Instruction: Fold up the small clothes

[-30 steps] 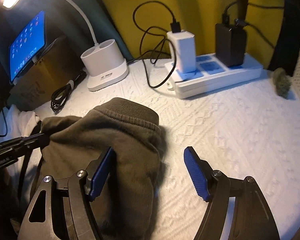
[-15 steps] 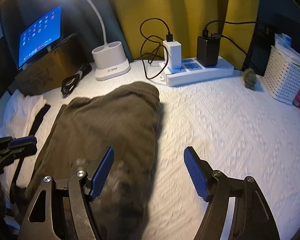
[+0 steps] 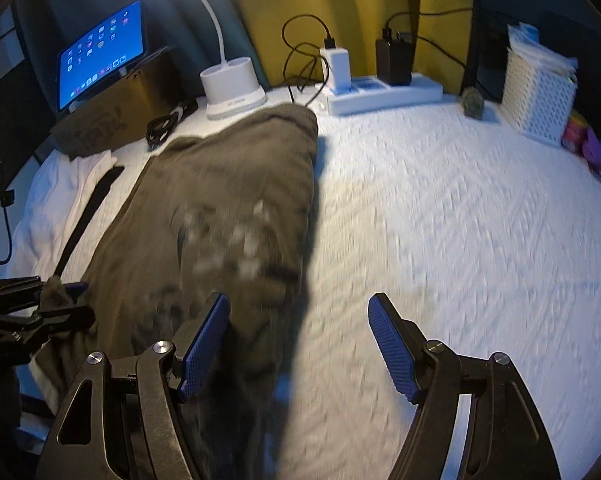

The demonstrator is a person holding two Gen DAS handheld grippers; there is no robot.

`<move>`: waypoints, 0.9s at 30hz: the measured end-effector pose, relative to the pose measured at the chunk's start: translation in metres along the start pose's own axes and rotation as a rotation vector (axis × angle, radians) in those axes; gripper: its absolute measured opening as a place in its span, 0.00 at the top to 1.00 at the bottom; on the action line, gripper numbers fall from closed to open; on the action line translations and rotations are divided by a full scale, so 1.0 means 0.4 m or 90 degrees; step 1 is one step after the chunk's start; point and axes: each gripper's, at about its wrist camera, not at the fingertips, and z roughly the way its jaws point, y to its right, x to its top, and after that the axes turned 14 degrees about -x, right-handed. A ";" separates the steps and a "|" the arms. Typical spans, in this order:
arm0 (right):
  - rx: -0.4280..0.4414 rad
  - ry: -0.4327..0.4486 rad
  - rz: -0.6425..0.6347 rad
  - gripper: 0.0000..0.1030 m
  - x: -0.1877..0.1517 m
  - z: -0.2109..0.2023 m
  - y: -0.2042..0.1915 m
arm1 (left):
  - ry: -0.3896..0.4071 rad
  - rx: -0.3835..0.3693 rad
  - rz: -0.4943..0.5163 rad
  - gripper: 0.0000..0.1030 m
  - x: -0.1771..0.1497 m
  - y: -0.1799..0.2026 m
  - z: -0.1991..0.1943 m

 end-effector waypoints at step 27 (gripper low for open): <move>0.094 -0.015 -0.036 0.93 -0.235 -0.156 -0.044 | 0.067 0.005 -0.003 0.92 -0.176 0.029 -0.089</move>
